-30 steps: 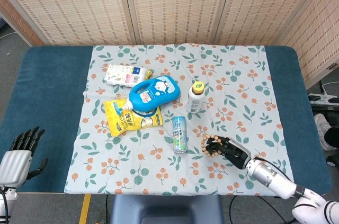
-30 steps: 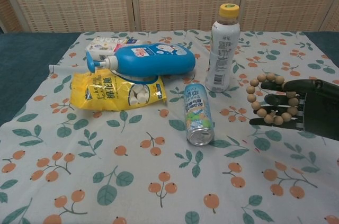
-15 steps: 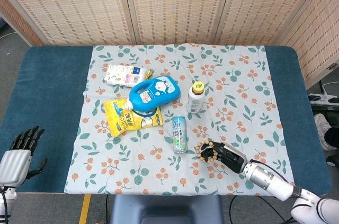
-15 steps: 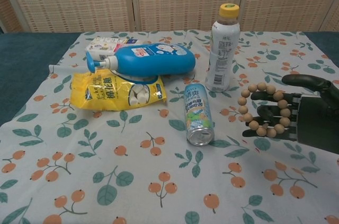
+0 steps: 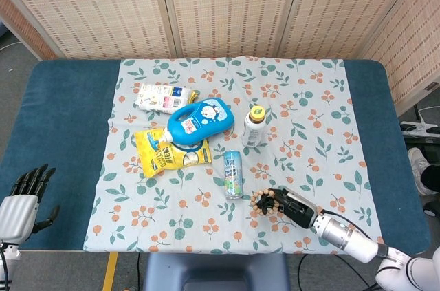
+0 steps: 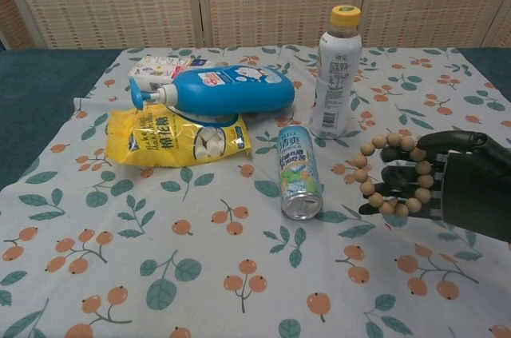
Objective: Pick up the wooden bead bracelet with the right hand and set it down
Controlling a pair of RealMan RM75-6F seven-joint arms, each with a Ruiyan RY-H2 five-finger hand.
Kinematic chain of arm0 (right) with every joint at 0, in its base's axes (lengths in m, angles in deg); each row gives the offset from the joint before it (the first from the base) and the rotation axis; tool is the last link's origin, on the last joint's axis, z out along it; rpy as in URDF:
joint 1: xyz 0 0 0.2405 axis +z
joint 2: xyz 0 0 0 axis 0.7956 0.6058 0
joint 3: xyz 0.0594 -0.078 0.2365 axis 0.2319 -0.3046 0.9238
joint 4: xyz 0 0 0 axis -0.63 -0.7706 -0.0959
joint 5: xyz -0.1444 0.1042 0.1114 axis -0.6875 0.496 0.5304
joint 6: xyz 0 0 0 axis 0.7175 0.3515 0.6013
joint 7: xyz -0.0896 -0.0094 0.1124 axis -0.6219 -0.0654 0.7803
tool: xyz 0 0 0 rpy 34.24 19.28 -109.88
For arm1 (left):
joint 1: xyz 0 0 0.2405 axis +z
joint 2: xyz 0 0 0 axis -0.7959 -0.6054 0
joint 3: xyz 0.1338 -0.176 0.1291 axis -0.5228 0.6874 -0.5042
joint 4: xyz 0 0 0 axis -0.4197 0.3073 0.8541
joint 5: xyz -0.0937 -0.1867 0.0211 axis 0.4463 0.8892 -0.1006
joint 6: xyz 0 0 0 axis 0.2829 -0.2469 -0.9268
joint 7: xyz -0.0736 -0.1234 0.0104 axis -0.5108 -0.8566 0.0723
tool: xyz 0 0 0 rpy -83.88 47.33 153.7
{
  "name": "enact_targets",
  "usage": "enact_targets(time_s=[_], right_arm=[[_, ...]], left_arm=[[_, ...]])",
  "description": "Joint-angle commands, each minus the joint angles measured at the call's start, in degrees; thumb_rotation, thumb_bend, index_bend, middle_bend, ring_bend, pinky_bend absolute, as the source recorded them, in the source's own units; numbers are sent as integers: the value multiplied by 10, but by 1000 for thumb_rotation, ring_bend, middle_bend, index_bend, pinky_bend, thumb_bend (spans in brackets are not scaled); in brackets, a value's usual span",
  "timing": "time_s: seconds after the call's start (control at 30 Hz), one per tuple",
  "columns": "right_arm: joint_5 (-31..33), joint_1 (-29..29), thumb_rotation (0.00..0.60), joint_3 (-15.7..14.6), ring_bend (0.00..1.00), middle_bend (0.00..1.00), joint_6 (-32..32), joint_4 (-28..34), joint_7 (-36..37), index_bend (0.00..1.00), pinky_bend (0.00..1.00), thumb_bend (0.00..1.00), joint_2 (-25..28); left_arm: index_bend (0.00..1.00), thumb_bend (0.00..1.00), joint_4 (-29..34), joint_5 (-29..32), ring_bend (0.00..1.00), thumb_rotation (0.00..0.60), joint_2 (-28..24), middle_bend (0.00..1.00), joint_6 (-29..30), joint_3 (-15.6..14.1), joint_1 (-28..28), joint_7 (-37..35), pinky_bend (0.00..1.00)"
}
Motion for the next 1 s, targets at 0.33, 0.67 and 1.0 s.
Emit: enact_targets(time_s=[0.33,0.67,1.0], right_arm=[[12,10,500,-17,294,537,5,1,2,502,243,812,-4],[11,19,600,-27,285,537,7,1,-21,489,243,1000,-3],[31,12,399,-24,264,537,-1,13,-97,401,243,921,-3]], left_arm=[[63,396,-1,0,0,600,-1,0,1,1,1,-3,110],[67,396,1,0,0,600,-2,0,4,2,2,-2,111],[73,396,-3,-3,0,600,-2,0,4,1,2,-5,113]])
